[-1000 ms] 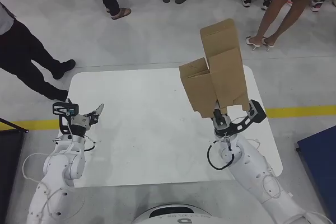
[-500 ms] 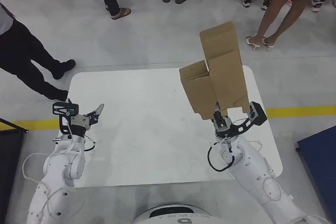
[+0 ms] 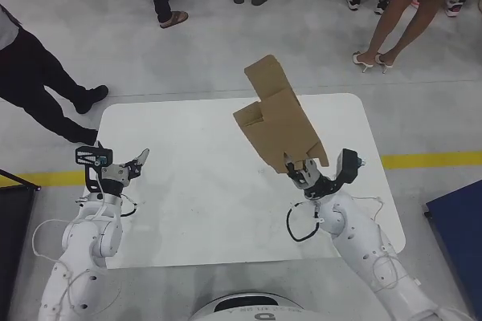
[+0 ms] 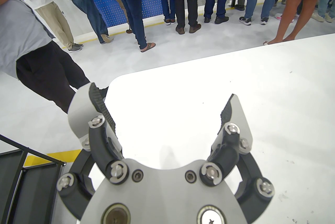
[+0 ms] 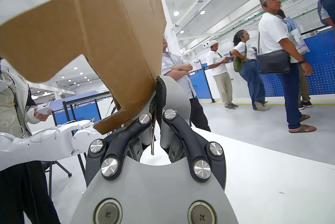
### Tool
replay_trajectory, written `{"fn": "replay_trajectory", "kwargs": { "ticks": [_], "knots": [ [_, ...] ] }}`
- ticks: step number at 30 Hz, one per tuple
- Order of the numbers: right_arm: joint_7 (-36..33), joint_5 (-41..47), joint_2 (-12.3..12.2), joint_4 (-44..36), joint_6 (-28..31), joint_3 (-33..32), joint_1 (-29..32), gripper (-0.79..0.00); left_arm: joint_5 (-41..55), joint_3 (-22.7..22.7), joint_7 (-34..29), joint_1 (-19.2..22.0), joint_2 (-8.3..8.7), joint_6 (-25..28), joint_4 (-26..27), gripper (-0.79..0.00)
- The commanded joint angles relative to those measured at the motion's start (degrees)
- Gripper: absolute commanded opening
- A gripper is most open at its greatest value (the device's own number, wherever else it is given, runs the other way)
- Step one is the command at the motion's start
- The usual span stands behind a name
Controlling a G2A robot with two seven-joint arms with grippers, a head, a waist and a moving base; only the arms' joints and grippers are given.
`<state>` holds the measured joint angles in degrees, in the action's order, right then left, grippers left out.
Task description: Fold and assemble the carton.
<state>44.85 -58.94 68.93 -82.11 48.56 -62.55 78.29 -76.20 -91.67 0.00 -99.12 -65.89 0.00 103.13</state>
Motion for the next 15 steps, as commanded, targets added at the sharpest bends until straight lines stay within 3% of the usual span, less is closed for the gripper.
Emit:
{"fn": "replay_trajectory", "kwargs": {
  "ticks": [1, 5, 7, 11, 15],
  "knots": [
    [0.0, 0.0, 0.0, 0.0, 0.0, 0.0, 0.0, -0.785, 0.0, 0.0, 0.0, 0.0, 0.00, 0.0, 0.0, 0.000],
    [0.0, 0.0, 0.0, 0.0, 0.0, 0.0, 0.0, -0.785, 0.8, -0.2, 0.2, 0.0, -0.05, 0.2, -0.5, 0.000],
    [0.9, 4.5, 0.4, 0.1, 3.3, 1.3, 0.3, -0.785, 3.0, -0.1, 0.0, 0.3, -0.15, 1.7, -1.5, 0.000],
    [-1.6, 8.2, 1.8, 5.2, 4.1, 5.6, -3.3, -0.785, 24.9, 2.4, -5.4, 2.2, -0.89, 11.9, -2.1, 0.000],
    [-1.6, 9.1, 3.8, 8.2, 4.1, 10.8, -6.2, -0.785, 39.9, 5.5, -10.8, 3.6, -1.12, 23.7, -2.7, 0.000]
  ]
}}
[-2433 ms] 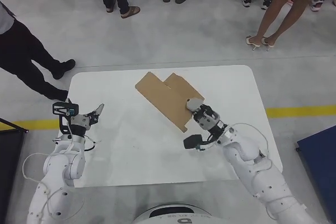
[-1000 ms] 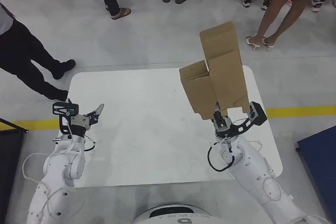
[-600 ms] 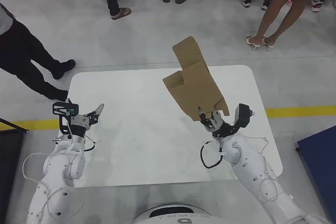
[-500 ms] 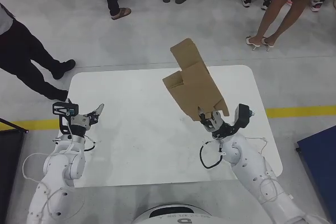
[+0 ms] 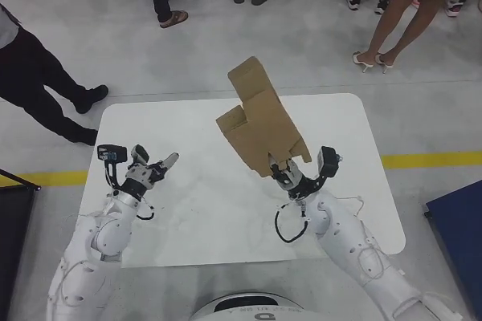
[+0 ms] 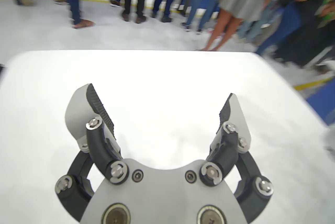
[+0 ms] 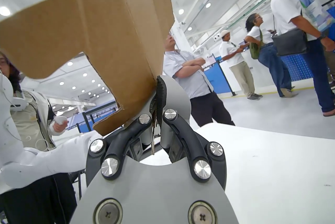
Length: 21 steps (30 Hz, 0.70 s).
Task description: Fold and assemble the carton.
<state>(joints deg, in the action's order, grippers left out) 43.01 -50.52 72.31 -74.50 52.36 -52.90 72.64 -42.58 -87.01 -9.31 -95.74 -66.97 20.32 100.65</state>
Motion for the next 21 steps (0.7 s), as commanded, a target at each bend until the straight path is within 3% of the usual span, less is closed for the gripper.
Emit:
{"fn": "replay_trajectory", "kwargs": {
  "ticks": [1, 5, 14, 17, 21],
  "knots": [
    [0.0, 0.2, 0.8, 1.6, -0.1, 2.0, -1.3, -0.785, 9.0, 1.5, -3.1, 0.6, -0.04, 5.4, -0.6, 0.000],
    [1.2, -0.1, 2.1, 4.6, -0.4, 3.8, -3.3, -0.785, 17.6, 3.0, -9.2, 2.6, 0.16, 12.3, -2.5, 0.000],
    [1.4, 0.4, 2.2, 5.1, -0.3, 3.9, -3.3, -0.785, 19.3, 3.3, -9.1, 2.7, 0.11, 12.3, -2.5, 0.000],
    [0.7, 2.7, 2.4, 3.7, -0.6, 3.6, -2.4, -0.785, 35.5, 5.4, -11.1, 2.8, -0.21, 15.4, -3.9, 0.000],
    [-0.9, 5.0, 2.6, 3.3, -0.2, 3.4, -1.6, -0.785, 57.6, 5.4, -22.3, 5.0, 0.24, 17.0, -7.5, 0.000]
  ]
}}
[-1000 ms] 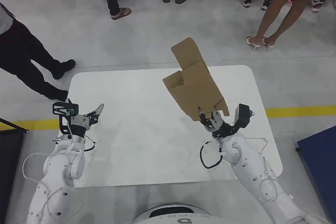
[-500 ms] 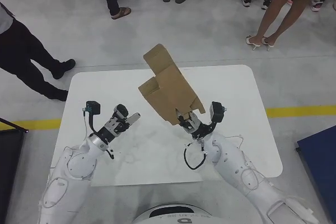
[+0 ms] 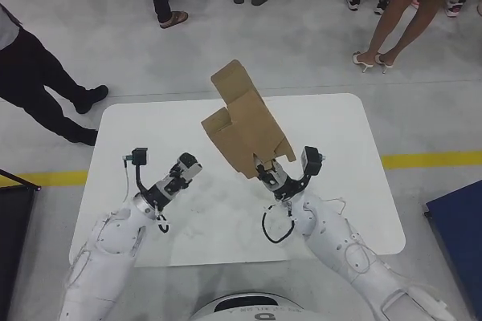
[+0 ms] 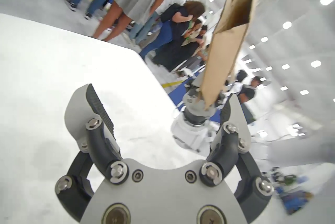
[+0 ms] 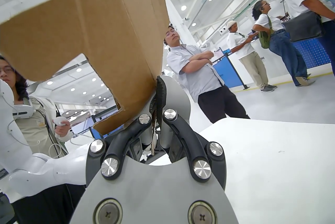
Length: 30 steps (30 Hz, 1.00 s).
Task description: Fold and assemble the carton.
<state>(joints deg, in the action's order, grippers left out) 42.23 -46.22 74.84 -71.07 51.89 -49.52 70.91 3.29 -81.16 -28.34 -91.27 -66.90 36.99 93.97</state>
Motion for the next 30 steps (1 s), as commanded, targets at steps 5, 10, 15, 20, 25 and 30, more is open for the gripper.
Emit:
{"fn": "replay_trajectory", "kwargs": {
  "ticks": [5, 10, 15, 20, 25, 30],
  "knots": [
    [-2.5, 3.1, 0.8, -0.6, 0.5, 1.0, 0.6, -0.785, 25.6, -0.8, -12.8, 2.6, 0.57, 0.5, -3.5, 0.000],
    [-5.5, 5.9, 1.7, 0.2, 0.1, 2.5, 0.0, -0.785, 24.4, 1.4, -17.1, 5.7, 0.53, 0.1, -5.2, -0.151],
    [-6.8, 7.5, 2.4, 0.9, 0.2, 2.7, -0.3, -0.785, 20.4, 3.9, -16.7, 7.2, 0.23, 1.2, -5.6, -0.385],
    [-8.8, 9.9, 2.9, 1.2, 1.2, 3.1, 0.1, -0.785, 17.2, 5.2, -15.0, 8.1, 0.04, 2.5, -5.5, -0.400],
    [-12.0, 12.7, 3.4, 1.6, 1.5, 3.5, -0.1, -0.785, 17.8, 6.2, -14.5, 8.6, -0.09, 2.8, -5.6, -0.465],
    [-13.7, 14.2, 3.8, 1.6, 2.0, 3.1, 0.0, -0.785, 17.9, 6.6, -14.9, 8.9, -0.03, 2.7, -6.0, -0.785]
  ]
}}
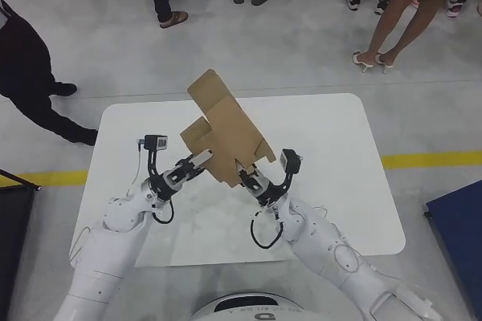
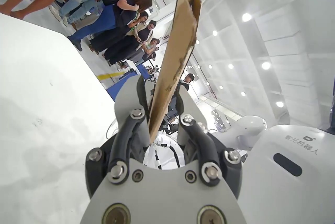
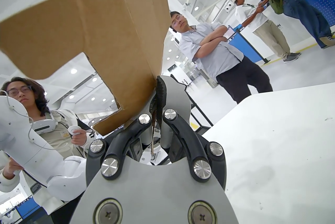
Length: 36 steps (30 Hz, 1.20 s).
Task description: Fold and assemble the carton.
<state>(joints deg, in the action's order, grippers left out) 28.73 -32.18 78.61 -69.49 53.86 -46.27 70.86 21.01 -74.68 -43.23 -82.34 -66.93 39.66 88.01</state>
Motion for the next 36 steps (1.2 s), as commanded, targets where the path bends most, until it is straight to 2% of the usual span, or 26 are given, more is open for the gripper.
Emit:
{"fn": "replay_trajectory", "kwargs": {
  "ticks": [1, 2, 3, 4, 6, 7, 8, 11, 16, 17, 18, 31, 33, 36],
  "knots": [
    [-0.4, 0.1, 0.1, -0.1, 0.0, -0.3, 0.1, -0.785, 0.8, 0.2, -0.2, 0.0, 0.01, 0.1, -0.1, -0.785],
    [-0.6, 0.2, 0.1, -0.1, 0.0, -0.5, 0.2, -0.785, 1.0, 0.1, -0.4, 0.0, 0.04, 0.1, -0.2, -0.785],
    [-0.9, 0.1, 0.1, -0.1, 0.0, -0.6, 0.3, -0.560, 1.2, 0.0, -0.5, 0.1, 0.07, 0.3, -0.3, -0.785],
    [-1.2, 0.1, 0.2, -0.2, 0.1, -0.8, 0.4, -0.437, 1.7, 0.0, -0.5, 0.1, 0.09, 0.3, -0.3, -0.785],
    [-1.8, 0.1, 0.2, -0.3, 0.3, -1.1, 0.6, -0.366, 2.5, -0.3, -0.6, 0.1, 0.14, 0.5, -0.4, -0.785],
    [-1.9, 0.1, 0.2, -0.4, 0.4, -1.3, 0.7, -0.280, 2.6, -0.5, -0.6, 0.2, 0.18, 0.5, -0.5, -0.785],
    [-1.8, 0.1, 0.2, -0.5, 0.5, -1.6, 0.9, -0.262, 2.8, -0.8, -0.3, 0.2, 0.22, 0.7, -0.6, -0.785],
    [-0.6, -0.3, -0.1, -0.3, 0.9, -4.0, 1.7, -0.305, 3.3, -2.3, 0.3, -0.1, 0.42, 1.6, -1.0, -0.785],
    [2.6, -3.0, -1.6, -2.4, 2.1, -11.4, 5.2, -0.296, 4.5, -5.6, -1.0, -1.1, 1.08, 2.6, -1.6, -0.785],
    [2.9, -3.7, -1.9, -3.4, 2.2, -12.8, 6.1, -0.197, 4.5, -6.2, -1.2, -1.1, 1.20, 2.6, -1.8, -0.785],
    [3.2, -4.2, -2.2, -4.4, 2.1, -14.2, 6.9, 0.000, 4.5, -6.6, -1.5, -1.2, 1.30, 2.4, -2.0, -0.785],
    [3.3, -4.4, -2.3, -4.8, 2.0, -14.7, 7.2, 0.000, 1.4, -6.8, -1.8, -1.2, 1.51, 0.7, -2.0, -0.785],
    [0.0, -1.1, -2.3, -4.8, 4.1, -13.4, 7.3, 0.000, -0.5, -6.2, -4.0, -1.3, 1.65, 1.5, -1.1, -0.785],
    [-7.6, 2.5, -3.0, -5.0, 4.1, -13.8, 6.1, 0.000, 0.4, -6.2, -8.5, -1.5, 2.05, 2.1, -1.0, -0.785]
  ]
}}
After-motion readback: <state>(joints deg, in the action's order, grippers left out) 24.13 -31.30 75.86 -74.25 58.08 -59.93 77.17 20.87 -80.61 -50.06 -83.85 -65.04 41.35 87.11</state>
